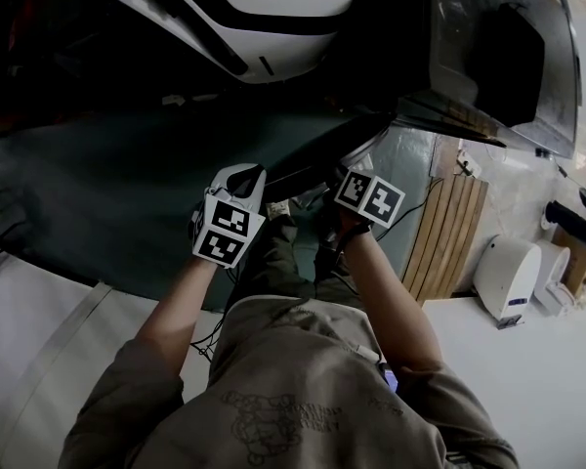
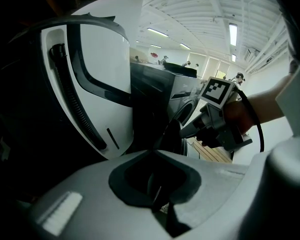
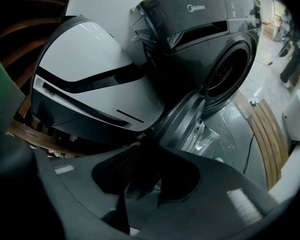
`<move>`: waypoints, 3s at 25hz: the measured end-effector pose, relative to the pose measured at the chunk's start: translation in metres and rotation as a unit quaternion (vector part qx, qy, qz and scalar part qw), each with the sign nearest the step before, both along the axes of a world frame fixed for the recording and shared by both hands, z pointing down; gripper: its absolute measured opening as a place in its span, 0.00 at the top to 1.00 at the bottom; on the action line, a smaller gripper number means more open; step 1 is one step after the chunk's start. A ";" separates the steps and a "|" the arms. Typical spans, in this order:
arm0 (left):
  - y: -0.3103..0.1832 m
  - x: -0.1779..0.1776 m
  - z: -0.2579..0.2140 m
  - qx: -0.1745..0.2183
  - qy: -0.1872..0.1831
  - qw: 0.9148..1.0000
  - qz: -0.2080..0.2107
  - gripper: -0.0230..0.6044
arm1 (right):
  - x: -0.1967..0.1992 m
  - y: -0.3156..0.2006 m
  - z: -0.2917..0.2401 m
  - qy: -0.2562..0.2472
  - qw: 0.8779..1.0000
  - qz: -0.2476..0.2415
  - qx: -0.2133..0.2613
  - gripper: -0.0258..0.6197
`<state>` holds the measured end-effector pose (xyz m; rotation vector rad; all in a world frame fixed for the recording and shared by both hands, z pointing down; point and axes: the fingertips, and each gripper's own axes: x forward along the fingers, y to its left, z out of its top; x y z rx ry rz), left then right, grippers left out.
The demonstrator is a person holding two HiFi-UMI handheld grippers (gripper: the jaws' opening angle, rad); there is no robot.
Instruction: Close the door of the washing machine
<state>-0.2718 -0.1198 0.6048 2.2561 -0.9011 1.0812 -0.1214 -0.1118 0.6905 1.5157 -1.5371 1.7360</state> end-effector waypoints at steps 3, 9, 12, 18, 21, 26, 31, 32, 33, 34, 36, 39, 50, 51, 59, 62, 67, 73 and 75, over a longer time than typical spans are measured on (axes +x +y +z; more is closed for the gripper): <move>0.002 0.007 -0.002 0.000 -0.001 1.000 0.008 0.96 | 0.005 0.010 0.000 0.012 1.000 -0.014 -0.002 0.73; 0.006 0.029 -0.005 0.000 -0.001 1.000 0.023 0.96 | 0.023 0.036 0.000 0.014 0.999 -0.027 -0.010 0.75; 0.010 0.042 -0.006 -0.004 -0.001 0.999 0.032 0.96 | 0.035 0.049 0.000 0.004 0.999 -0.032 -0.016 0.75; 0.021 0.072 -0.003 -0.012 -0.007 0.999 0.051 0.96 | 0.061 0.072 0.000 0.002 0.998 -0.050 -0.024 0.76; 0.028 0.090 -0.001 -0.016 -0.009 0.998 0.064 0.96 | 0.076 0.082 -0.001 0.009 0.998 -0.062 -0.020 0.75; 0.040 0.129 0.001 -0.021 -0.009 0.995 0.093 0.96 | 0.107 0.098 -0.001 0.028 0.998 -0.060 -0.022 0.73; 0.048 0.167 -0.002 -0.020 -0.007 0.991 0.130 0.96 | 0.140 0.110 -0.002 0.037 0.998 -0.048 -0.024 0.75; 0.049 0.173 -0.003 -0.020 -0.008 0.991 0.136 0.96 | 0.147 0.112 -0.002 0.039 0.998 -0.047 -0.024 0.75; 0.050 0.180 -0.003 -0.019 -0.009 0.990 0.141 0.96 | 0.155 0.113 -0.002 0.042 0.998 -0.046 -0.024 0.75; 0.050 0.186 -0.004 -0.018 -0.008 0.989 0.147 0.96 | 0.162 0.114 -0.002 0.047 0.998 -0.046 -0.023 0.75; 0.050 0.198 -0.005 -0.015 -0.006 0.988 0.155 0.96 | 0.178 0.116 -0.003 0.061 0.997 -0.048 -0.020 0.76; 0.049 0.208 -0.005 -0.015 -0.008 0.987 0.158 0.96 | 0.201 0.117 -0.003 0.081 0.995 -0.050 -0.015 0.76; 0.034 0.238 -0.006 -0.006 -0.013 0.988 0.156 0.96 | 0.281 0.100 -0.005 0.119 0.992 -0.052 0.008 0.73; 0.032 0.241 -0.006 -0.005 -0.013 0.987 0.157 0.96 | 0.288 0.096 -0.004 0.125 0.990 -0.059 0.018 0.72; 0.010 0.259 -0.006 0.000 -0.016 0.990 0.142 0.96 | 0.334 0.067 -0.006 0.166 0.979 -0.108 0.037 0.71; 0.003 0.266 -0.008 0.004 -0.015 0.990 0.141 0.96 | 0.346 0.056 -0.005 0.172 0.977 -0.122 0.041 0.70; -0.010 0.275 -0.008 0.006 -0.018 0.991 0.135 0.96 | 0.363 0.036 -0.007 0.187 0.972 -0.134 0.051 0.69; -0.014 0.290 -0.010 0.010 -0.013 0.990 0.137 0.96 | 0.382 0.014 -0.007 0.205 0.967 -0.135 0.063 0.69; -0.011 0.296 -0.009 0.007 -0.013 0.990 0.141 0.96 | 0.386 0.006 -0.009 0.212 0.965 -0.137 0.071 0.69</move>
